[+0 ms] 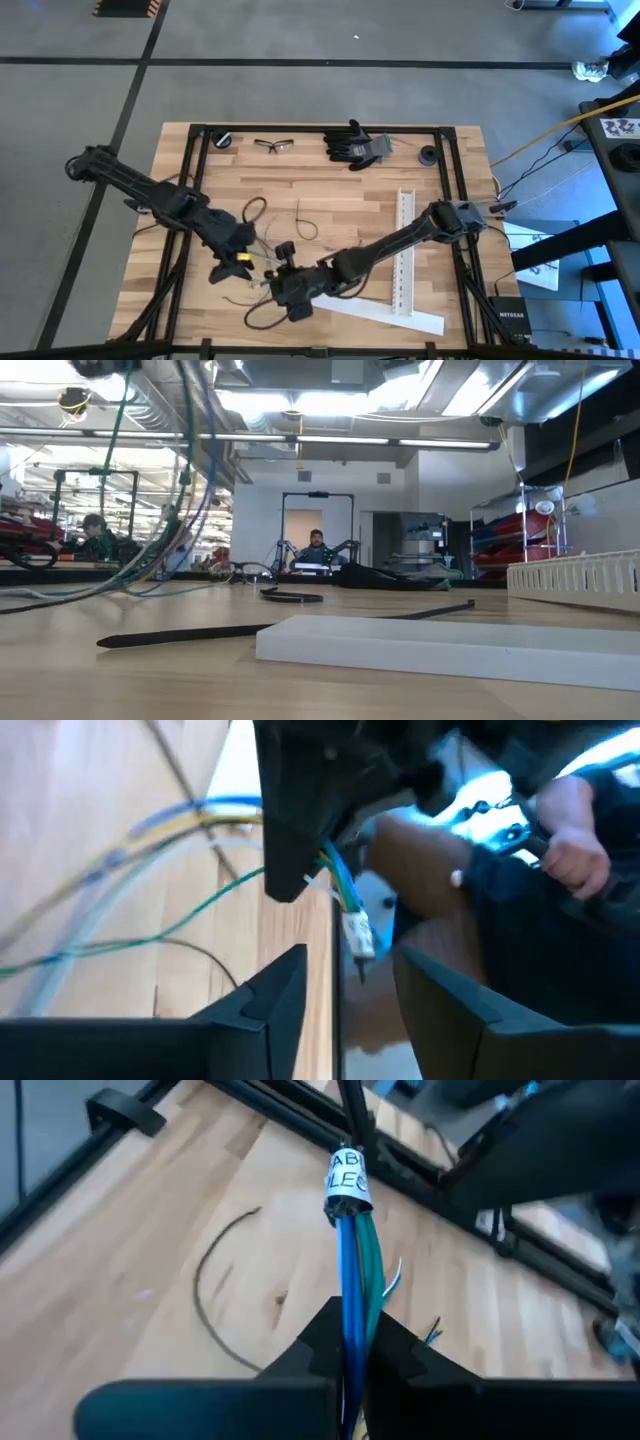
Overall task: Ziptie cables
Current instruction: Wrap the cable wires with the black zip tie
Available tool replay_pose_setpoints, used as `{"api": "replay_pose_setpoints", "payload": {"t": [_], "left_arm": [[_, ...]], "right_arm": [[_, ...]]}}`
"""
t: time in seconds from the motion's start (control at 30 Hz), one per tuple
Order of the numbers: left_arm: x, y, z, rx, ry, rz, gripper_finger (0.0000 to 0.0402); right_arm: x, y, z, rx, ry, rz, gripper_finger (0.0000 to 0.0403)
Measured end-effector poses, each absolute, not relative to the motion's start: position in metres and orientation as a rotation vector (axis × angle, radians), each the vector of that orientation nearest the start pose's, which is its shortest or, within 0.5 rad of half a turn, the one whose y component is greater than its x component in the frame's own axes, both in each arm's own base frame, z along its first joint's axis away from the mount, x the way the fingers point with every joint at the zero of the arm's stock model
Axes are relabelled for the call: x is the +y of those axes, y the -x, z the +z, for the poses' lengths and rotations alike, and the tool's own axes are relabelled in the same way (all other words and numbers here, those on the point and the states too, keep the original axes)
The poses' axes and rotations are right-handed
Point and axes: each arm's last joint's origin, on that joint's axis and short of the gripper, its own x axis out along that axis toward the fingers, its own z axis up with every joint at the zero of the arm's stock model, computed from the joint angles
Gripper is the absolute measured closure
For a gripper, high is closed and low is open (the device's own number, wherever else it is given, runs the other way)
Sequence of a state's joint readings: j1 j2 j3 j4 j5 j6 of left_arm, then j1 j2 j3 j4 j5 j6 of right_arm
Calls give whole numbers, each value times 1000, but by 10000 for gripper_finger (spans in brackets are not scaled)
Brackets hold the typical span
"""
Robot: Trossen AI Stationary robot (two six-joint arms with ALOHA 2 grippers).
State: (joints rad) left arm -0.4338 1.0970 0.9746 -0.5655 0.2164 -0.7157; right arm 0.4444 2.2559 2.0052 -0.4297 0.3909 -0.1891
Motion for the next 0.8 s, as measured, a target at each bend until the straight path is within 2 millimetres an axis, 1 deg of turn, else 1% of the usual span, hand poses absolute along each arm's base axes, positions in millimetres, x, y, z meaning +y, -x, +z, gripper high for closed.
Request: {"api": "replay_pose_setpoints", "payload": {"t": [0.13,0.23,0.33,0.37,0.47,0.53,0.7,0.8], "left_arm": [[-90,-187,320,767,479,-324,261],[-82,-181,323,704,326,-248,261],[-78,-182,324,637,165,-143,260],[-77,-184,324,621,112,-112,260],[-70,-195,318,632,22,-36,260],[-64,-205,310,669,-18,0,260],[-50,-242,278,802,-144,57,260],[-41,-264,254,889,-247,57,260]], "right_arm": [[223,-458,263,655,351,95,402],[232,-448,268,695,246,64,403],[238,-437,269,735,155,20,403],[239,-431,270,765,143,2,403],[236,-418,276,812,93,-107,403],[235,-409,274,855,86,-191,403],[236,-391,267,926,81,-346,403],[237,-383,253,947,71,-414,403]]}}
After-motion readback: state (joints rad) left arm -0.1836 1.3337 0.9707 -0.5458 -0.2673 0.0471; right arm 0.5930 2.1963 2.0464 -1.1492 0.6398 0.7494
